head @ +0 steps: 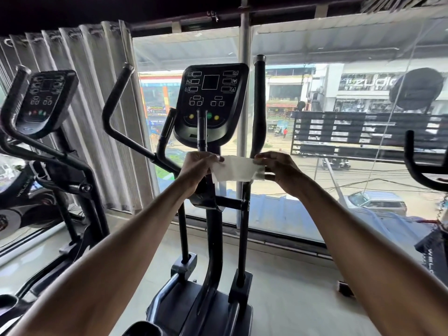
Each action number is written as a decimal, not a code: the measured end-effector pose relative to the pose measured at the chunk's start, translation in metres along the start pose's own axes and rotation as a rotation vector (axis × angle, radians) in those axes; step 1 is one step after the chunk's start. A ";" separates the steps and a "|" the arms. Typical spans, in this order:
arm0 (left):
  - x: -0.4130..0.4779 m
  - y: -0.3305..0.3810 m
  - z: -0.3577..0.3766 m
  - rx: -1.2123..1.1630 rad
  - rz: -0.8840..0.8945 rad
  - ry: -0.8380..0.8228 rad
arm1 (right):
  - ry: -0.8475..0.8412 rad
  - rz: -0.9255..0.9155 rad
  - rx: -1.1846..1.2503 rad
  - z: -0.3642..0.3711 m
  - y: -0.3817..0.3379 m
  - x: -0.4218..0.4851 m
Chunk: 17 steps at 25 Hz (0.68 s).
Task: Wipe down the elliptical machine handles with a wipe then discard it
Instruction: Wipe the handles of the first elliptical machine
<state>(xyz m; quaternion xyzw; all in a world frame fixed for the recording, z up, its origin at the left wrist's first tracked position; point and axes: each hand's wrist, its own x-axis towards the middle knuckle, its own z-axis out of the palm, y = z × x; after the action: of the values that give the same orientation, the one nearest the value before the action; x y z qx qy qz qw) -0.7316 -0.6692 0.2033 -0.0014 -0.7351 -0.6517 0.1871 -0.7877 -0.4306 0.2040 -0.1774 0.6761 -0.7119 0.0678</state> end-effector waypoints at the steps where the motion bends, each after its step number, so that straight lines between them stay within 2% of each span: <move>1: 0.001 0.001 0.000 0.095 0.024 0.033 | 0.008 -0.012 -0.055 0.000 0.002 0.002; 4: 0.002 0.003 0.001 0.337 0.090 0.006 | 0.077 -0.040 -0.107 0.003 0.004 0.003; 8: 0.007 0.008 0.011 0.434 -0.008 -0.318 | 0.003 -0.131 -0.185 0.007 -0.004 0.006; 10: 0.012 0.009 0.018 0.421 -0.057 -0.408 | -0.044 -0.159 -0.225 0.011 -0.013 0.008; 12: 0.017 0.010 0.027 0.397 -0.077 -0.400 | -0.017 -0.210 -0.316 0.014 -0.020 0.010; 15: 0.020 0.014 0.037 0.361 -0.097 -0.322 | 0.121 -0.426 -0.607 0.006 -0.023 0.014; 17: 0.024 0.019 0.041 0.261 -0.115 -0.238 | 0.070 -0.488 -0.727 -0.001 -0.022 0.014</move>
<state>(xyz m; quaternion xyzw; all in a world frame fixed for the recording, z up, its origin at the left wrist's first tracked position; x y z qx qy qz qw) -0.7607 -0.6334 0.2247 -0.0125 -0.8291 -0.5557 0.0598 -0.7981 -0.4332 0.2282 -0.3198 0.8229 -0.4285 -0.1921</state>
